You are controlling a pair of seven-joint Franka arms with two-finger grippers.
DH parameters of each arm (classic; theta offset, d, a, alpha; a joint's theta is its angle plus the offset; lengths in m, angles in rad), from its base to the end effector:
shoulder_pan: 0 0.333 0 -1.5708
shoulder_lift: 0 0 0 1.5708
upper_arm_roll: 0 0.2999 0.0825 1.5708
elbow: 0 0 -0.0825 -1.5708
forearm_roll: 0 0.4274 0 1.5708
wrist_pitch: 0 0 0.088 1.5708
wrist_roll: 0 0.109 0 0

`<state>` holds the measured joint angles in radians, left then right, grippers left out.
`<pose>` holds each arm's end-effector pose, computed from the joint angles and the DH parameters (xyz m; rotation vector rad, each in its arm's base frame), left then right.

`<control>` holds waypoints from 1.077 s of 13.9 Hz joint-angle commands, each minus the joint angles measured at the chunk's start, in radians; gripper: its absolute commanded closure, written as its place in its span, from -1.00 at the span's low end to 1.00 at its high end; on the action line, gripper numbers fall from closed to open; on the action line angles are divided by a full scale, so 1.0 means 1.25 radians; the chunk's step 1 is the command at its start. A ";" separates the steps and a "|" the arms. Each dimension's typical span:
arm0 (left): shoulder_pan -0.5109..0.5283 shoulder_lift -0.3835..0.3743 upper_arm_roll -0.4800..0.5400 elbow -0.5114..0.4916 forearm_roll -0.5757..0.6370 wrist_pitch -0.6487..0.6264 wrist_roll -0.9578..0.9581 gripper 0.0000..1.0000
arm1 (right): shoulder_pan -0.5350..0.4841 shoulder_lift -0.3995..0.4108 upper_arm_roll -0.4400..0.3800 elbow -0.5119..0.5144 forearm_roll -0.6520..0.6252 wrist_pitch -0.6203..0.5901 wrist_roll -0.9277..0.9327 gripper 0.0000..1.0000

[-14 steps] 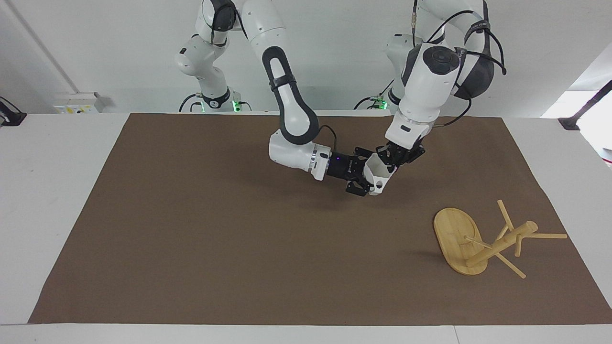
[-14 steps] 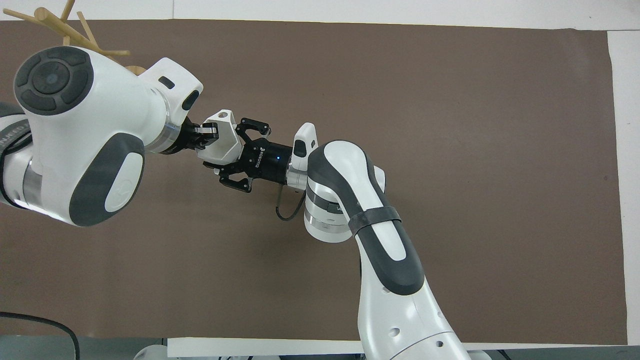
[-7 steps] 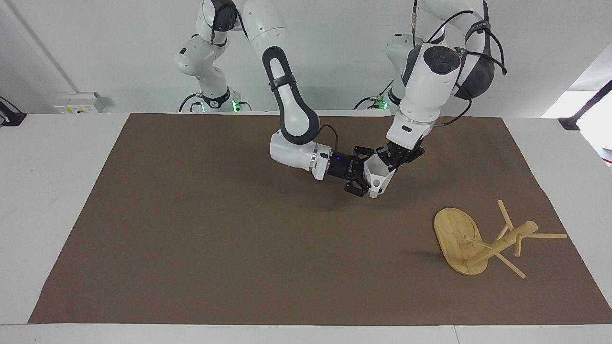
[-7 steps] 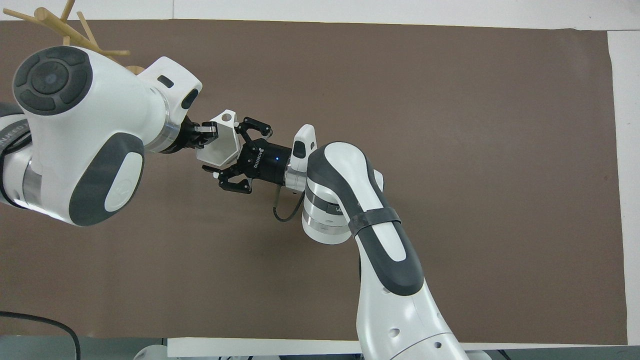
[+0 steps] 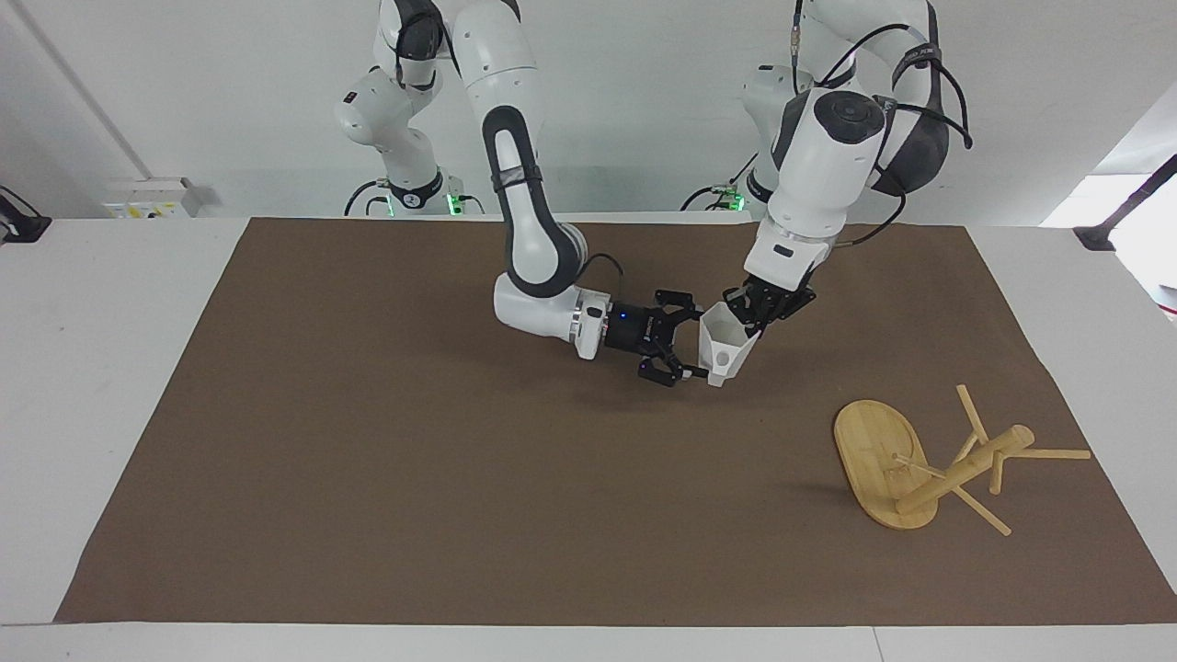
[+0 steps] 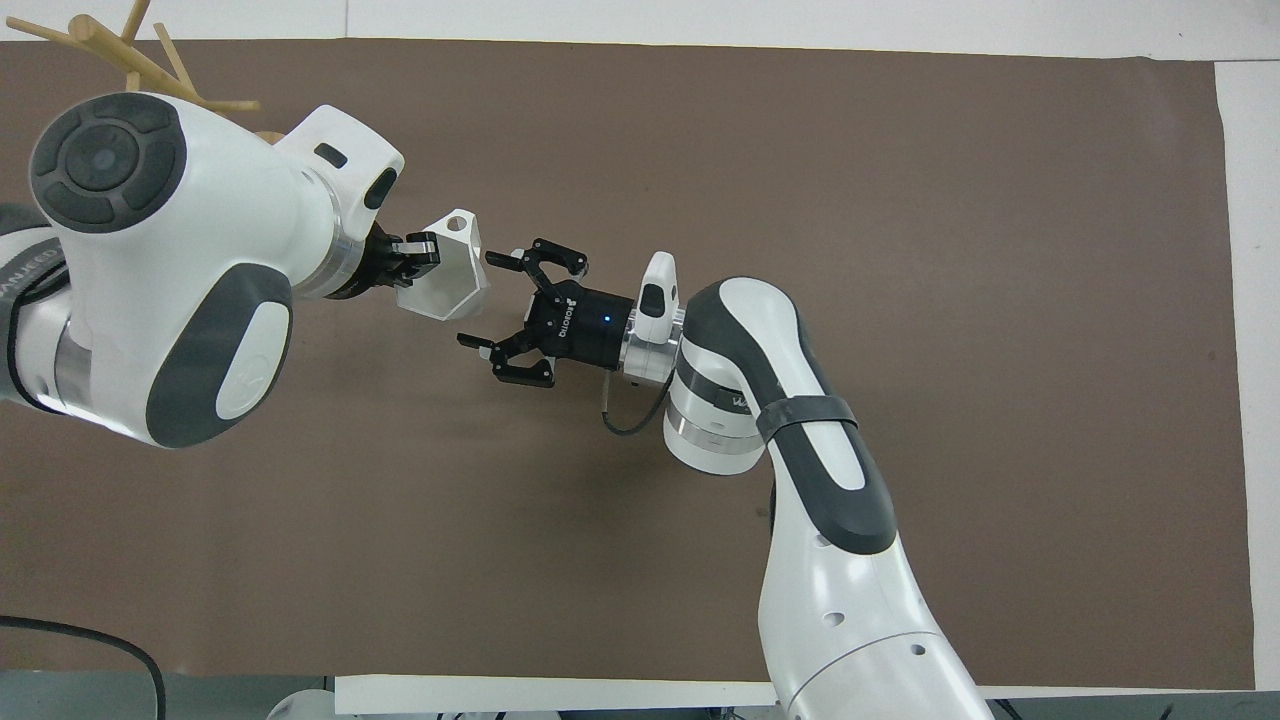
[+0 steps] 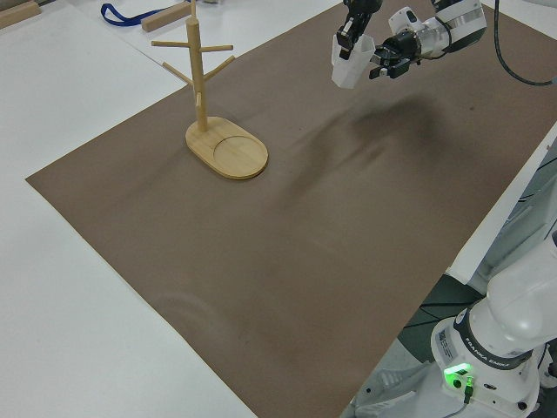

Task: Hang cup on rack
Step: 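Grasp the cup with the left gripper and open the right gripper, then move the cup onto a stand peg while the right gripper withdraws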

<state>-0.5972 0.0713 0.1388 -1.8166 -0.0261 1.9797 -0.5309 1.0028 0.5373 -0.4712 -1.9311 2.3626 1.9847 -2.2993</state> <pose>0.5662 -0.2831 0.4713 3.0802 0.1248 0.1149 0.5493 0.3922 0.2224 -1.4804 -0.9370 -1.2619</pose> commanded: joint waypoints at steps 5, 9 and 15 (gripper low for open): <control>0.051 0.004 0.007 -0.016 -0.004 0.107 -0.269 1.00 | -0.198 -0.067 0.006 -0.108 -0.257 -0.179 -0.066 -0.99; 0.101 0.003 0.007 -0.065 -0.005 0.269 -0.357 1.00 | -0.365 -0.069 0.005 -0.101 -0.470 -0.276 -0.059 -0.99; 0.167 0.013 0.006 -0.152 -0.005 0.540 -0.475 1.00 | -0.624 -0.072 0.005 -0.024 -0.789 -0.449 0.003 -0.99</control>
<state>-0.4015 0.0932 0.1509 -1.9798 -0.0262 2.6025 -1.1003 0.3026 0.4616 -0.4798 -2.0084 1.4825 1.4701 -2.3535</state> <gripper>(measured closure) 0.947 0.004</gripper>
